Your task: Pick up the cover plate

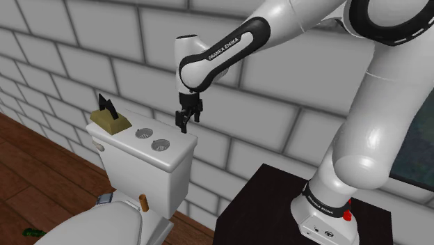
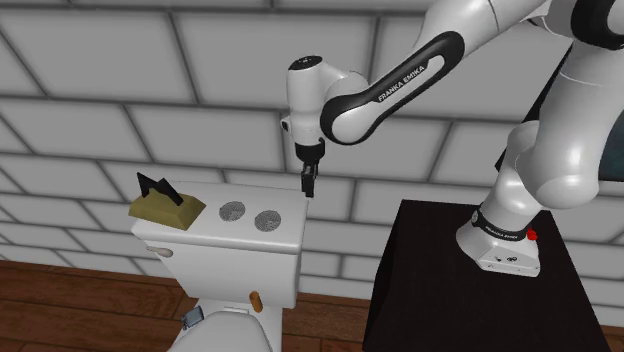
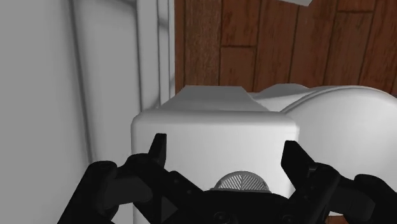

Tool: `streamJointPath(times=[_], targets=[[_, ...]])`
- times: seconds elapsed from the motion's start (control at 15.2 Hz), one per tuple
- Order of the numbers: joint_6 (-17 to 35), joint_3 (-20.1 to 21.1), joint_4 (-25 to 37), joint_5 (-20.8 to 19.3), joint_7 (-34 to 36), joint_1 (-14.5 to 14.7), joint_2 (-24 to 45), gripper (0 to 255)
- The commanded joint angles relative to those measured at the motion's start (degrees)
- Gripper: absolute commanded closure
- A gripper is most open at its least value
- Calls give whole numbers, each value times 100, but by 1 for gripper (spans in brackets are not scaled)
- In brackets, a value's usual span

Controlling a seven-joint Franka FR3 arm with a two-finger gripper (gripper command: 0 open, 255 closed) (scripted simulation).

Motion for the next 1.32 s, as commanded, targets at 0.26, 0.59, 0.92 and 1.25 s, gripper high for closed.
streamJointPath(times=[0.26,0.59,0.92,1.25], targets=[[369,72,1027,-109,60,150,1294,0],[488,101,1969,-193,78,306,2276,0],[769,67,1938,-243,103,332,2528,0],[908,47,1934,-269,110,341,2664,255]])
